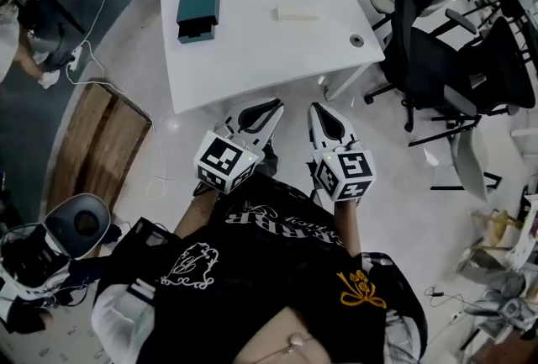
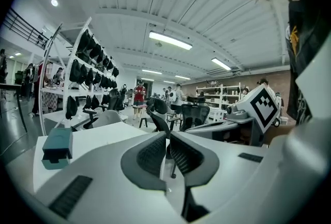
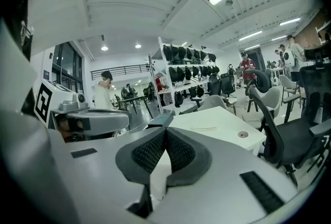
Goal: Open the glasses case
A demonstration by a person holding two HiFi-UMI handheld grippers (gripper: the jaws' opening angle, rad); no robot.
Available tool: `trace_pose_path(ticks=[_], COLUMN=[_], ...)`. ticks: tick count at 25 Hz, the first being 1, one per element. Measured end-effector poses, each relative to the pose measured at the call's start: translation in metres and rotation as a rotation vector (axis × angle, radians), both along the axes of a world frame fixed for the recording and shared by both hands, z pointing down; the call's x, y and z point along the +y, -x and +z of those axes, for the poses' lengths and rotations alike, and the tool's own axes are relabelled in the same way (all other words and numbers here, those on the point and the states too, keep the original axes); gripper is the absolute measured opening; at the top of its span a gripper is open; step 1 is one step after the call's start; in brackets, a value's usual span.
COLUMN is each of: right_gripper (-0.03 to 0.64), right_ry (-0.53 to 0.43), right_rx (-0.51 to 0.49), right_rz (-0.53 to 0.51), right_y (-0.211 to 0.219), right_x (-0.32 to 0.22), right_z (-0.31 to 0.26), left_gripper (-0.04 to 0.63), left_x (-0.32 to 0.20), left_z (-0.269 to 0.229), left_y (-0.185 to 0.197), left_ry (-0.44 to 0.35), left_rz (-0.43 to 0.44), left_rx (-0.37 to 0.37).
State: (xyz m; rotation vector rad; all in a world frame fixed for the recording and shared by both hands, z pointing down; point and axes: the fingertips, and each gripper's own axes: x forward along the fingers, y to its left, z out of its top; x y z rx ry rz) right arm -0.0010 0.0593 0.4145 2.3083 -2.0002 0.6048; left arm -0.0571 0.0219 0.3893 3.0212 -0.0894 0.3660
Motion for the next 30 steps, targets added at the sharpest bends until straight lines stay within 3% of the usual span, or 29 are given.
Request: trace_pose_path(ticks=[13, 30], right_gripper=[0.014, 0.014], right_ry=[0.05, 0.079], right_rx=[0.013, 0.006], right_rz=[0.022, 0.11], right_y=[-0.054, -0.109], right_x=[-0.108, -0.186], right_z=[0.01, 0.023], left_gripper=[0.04, 0.04], left_x=[-0.124, -0.207], left_z=[0.01, 0.027], left_y=[-0.054, -0.106], left_ry=[0.022, 0.04], left_rz=[-0.014, 0.077], left_rx=[0.035, 0.007])
